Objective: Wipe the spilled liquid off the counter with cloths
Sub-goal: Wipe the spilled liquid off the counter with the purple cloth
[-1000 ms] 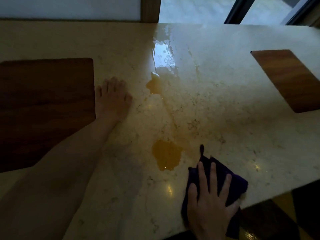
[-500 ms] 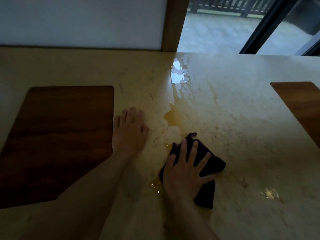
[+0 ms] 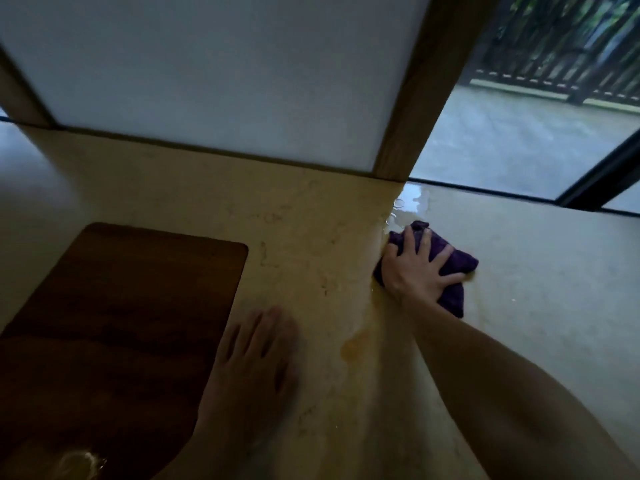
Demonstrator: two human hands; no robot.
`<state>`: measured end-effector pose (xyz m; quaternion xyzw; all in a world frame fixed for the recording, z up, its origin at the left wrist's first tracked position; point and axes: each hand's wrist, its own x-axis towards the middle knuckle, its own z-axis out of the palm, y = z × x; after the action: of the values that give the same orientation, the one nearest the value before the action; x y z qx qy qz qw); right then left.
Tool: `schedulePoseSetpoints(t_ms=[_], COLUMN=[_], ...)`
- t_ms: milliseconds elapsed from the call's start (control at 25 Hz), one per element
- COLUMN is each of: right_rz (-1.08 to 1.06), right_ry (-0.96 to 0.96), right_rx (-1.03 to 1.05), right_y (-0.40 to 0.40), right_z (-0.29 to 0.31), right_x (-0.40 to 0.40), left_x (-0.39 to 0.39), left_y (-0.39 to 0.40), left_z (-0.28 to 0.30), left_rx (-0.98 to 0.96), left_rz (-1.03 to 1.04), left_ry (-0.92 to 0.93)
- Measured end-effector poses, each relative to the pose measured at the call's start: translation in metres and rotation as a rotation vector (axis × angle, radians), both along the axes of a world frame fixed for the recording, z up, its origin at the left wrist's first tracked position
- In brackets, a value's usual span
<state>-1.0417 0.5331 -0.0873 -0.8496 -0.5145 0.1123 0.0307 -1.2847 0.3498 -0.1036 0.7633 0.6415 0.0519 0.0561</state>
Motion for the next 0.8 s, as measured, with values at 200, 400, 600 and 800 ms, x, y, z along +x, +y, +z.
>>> schedulePoseSetpoints(t_ms=[200,400,600,800], right_rz=[0.131,0.565,0.944,1.013], right_ry=[0.012,0.004,-0.051,-0.006], right_rx=[0.003,0.004,0.005,-0.008], right_y=[0.108,0.109,0.051,-0.076], right_z=[0.005,-0.002,-0.002,0.001], right_x=[0.008,-0.029,-0.038,-0.043], left_x=[-0.002,-0.005,-0.005,-0.005], left_y=[0.006,0.002,0.004,0.002], left_z=[-0.008,-0.009,-0.001,0.011], left_rx=[0.074,0.047,-0.009,0.012], left_rz=[-0.035,-0.028,-0.004,0.058], left_ry=[0.058,0.079,-0.019,-0.348])
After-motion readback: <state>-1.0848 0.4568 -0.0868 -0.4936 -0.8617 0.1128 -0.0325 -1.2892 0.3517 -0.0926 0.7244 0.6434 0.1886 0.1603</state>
